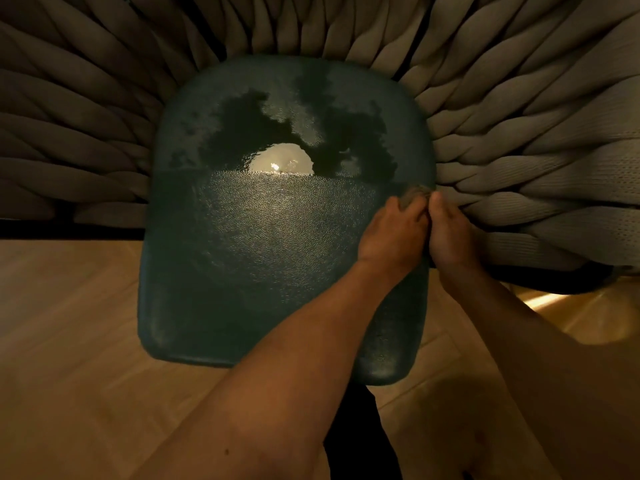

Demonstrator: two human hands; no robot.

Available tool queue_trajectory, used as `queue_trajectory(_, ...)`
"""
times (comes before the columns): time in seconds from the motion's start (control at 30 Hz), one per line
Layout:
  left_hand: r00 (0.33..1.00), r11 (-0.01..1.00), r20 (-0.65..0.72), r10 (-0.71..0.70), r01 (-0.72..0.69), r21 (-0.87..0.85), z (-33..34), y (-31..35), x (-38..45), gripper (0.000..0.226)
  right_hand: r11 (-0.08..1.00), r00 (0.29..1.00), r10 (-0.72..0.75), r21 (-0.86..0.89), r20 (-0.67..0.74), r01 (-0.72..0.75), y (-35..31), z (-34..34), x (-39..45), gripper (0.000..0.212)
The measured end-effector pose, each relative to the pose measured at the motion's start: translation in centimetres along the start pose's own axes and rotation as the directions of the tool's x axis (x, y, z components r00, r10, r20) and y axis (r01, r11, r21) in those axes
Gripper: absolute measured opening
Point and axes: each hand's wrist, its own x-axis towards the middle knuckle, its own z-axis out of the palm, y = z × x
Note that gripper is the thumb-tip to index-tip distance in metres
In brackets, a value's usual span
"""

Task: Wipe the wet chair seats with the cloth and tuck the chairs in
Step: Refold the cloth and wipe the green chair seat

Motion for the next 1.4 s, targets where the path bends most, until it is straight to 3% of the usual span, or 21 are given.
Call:
queue_trajectory(0.13, 0.999, 0.999, -0.049, 0.016, -0.014, 0.040, -1.2, -2.1, -1.3, 0.049, 0.974, 0.995, -0.075, -0.220, -0.072, 0.057, -0.5, -0.4, -0.4, 0.049)
queue_trajectory(0.37, 0.991, 0.988, -0.086, -0.102, 0.111, 0.109, -3.2, -8.0, -4.0, 0.059, 0.961, 0.983, -0.122, -0.264, -0.138, 0.082, -1.8, 1.4, 0.0, 0.063)
queue_trajectory(0.47, 0.982, 0.976, -0.092, -0.166, 0.177, 0.127, -4.4, -11.3, -5.5, 0.063, 0.948, 0.989, -0.107, -0.309, -0.105, 0.070, -2.8, 1.6, 0.8, 0.066)
queue_trajectory(0.63, 0.935, 0.939, -0.216, -0.280, 0.314, 0.140, -5.1, -17.2, -7.8, 0.066, 0.935, 0.996, -0.048, -0.353, -0.070, 0.020, -4.1, 2.1, 1.2, 0.075)
queue_trajectory(0.93, 0.861, 0.863, -0.295, -0.415, 0.475, 0.172, -6.8, -25.5, -11.2, 0.061, 0.948, 0.993, -0.020, -0.318, -0.118, -0.019, -4.4, 3.0, 1.2, 0.076)
queue_trajectory(1.17, 0.762, 0.812, -0.388, -0.518, 0.581, 0.057, -8.8, -28.2, -13.3, 0.057, 0.956, 0.988, -0.060, -0.294, -0.140, 0.017, -4.2, 3.0, 0.5, 0.071)
queue_trajectory(1.33, 0.638, 0.764, -0.477, -0.605, 0.634, -0.122, -10.1, -27.9, -11.9, 0.060, 0.960, 0.990, 0.001, -0.277, -0.140, -0.040, -4.3, 2.6, 0.9, 0.070)
queue_trajectory(1.4, 0.643, 0.767, -0.468, -0.607, 0.628, -0.132, -10.1, -28.3, -11.1, 0.056, 0.958, 0.990, 0.014, -0.280, -0.144, -0.054, -4.2, 2.4, 1.0, 0.070)
